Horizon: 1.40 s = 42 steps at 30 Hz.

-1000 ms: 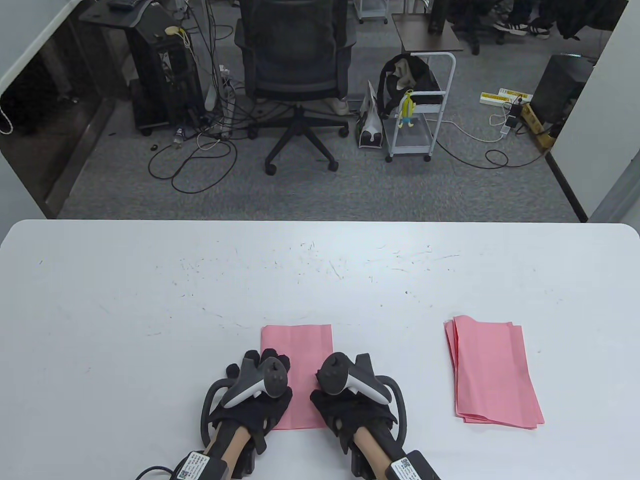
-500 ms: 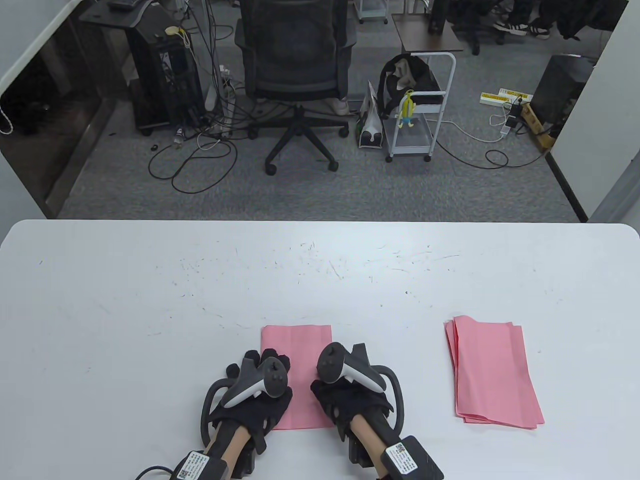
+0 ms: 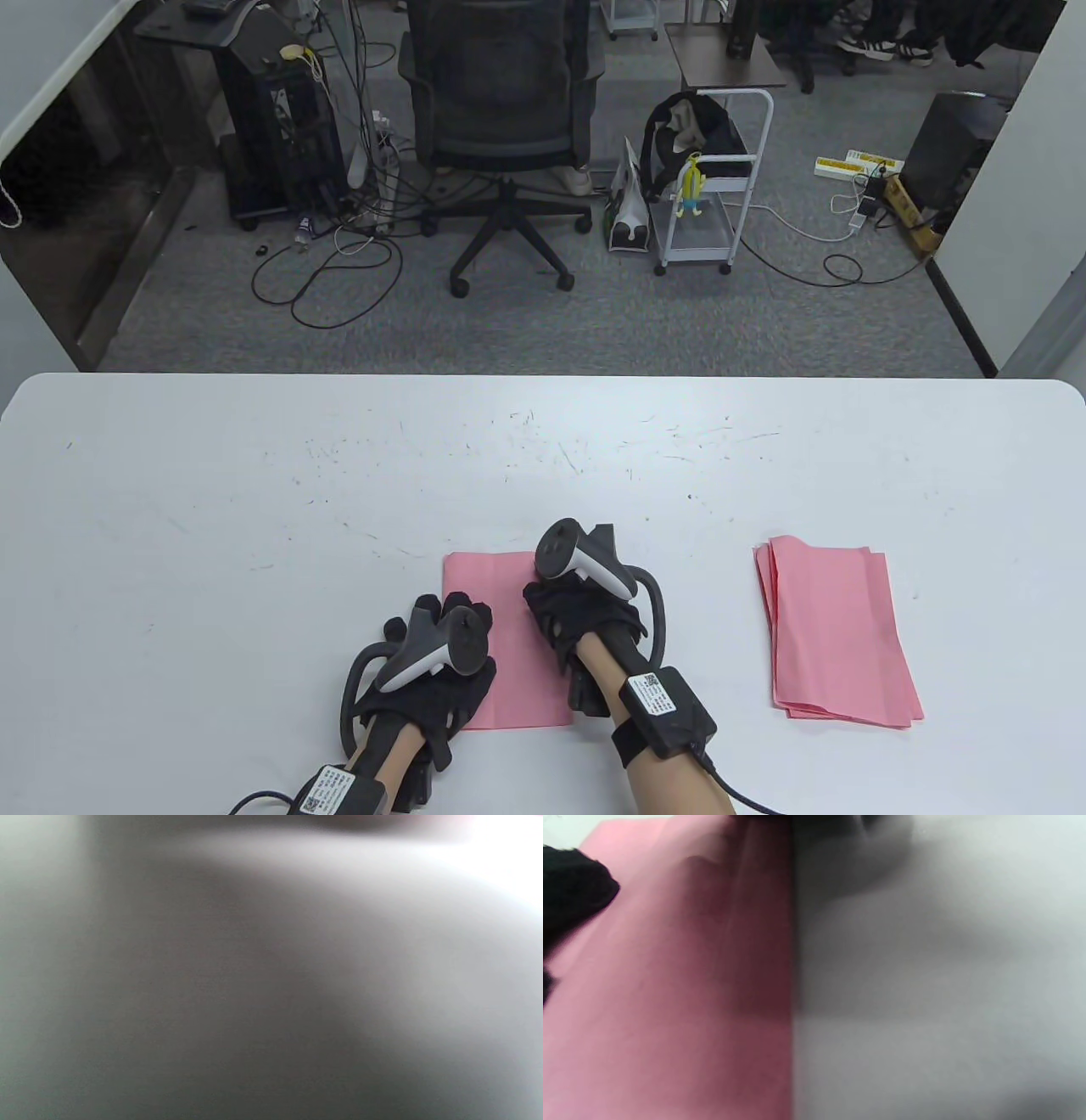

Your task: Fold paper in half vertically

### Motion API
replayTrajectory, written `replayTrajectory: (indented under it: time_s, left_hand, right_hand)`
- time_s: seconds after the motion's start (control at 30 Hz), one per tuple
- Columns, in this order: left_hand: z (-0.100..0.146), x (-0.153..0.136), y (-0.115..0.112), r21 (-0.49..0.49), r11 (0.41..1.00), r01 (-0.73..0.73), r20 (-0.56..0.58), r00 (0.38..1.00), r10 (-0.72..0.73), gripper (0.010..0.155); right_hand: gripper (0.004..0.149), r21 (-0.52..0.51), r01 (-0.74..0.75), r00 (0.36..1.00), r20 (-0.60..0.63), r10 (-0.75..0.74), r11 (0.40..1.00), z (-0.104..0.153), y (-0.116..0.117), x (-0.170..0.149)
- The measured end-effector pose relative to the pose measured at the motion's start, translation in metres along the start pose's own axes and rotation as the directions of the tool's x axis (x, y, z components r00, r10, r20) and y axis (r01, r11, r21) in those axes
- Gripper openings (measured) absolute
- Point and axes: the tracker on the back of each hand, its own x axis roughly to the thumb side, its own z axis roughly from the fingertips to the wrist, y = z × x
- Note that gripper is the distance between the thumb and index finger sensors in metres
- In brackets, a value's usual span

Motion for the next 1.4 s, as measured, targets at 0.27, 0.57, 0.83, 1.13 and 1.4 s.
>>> replayTrajectory:
  time_s: [0.27,0.57,0.83,1.13,1.4]
  left_hand:
    - [0.000,0.000,0.000,0.000,1.000,0.000,0.000,1.000,0.000,0.072]
    - [0.000,0.000,0.000,0.000,1.000,0.000,0.000,1.000,0.000,0.072]
    - [0.000,0.000,0.000,0.000,1.000,0.000,0.000,1.000,0.000,0.072]
    - [0.000,0.000,0.000,-0.002,1.000,-0.002,0.000,1.000,0.002,0.072]
    - [0.000,0.000,0.000,-0.001,1.000,-0.001,0.000,1.000,0.001,0.072]
  right_hand:
    - [0.059,-0.001,-0.018,1.000,0.009,0.018,1.000,0.000,0.001,-0.001]
    - [0.061,-0.044,0.006,0.988,0.153,0.001,0.999,0.029,-0.001,-0.011]
    - [0.059,-0.037,-0.105,0.973,0.204,0.110,0.994,0.064,0.017,-0.004]
    - [0.058,-0.025,-0.172,0.968,0.182,0.174,0.985,0.062,0.034,-0.001]
    - [0.057,-0.028,-0.161,0.969,0.185,0.164,0.987,0.062,0.033,-0.002]
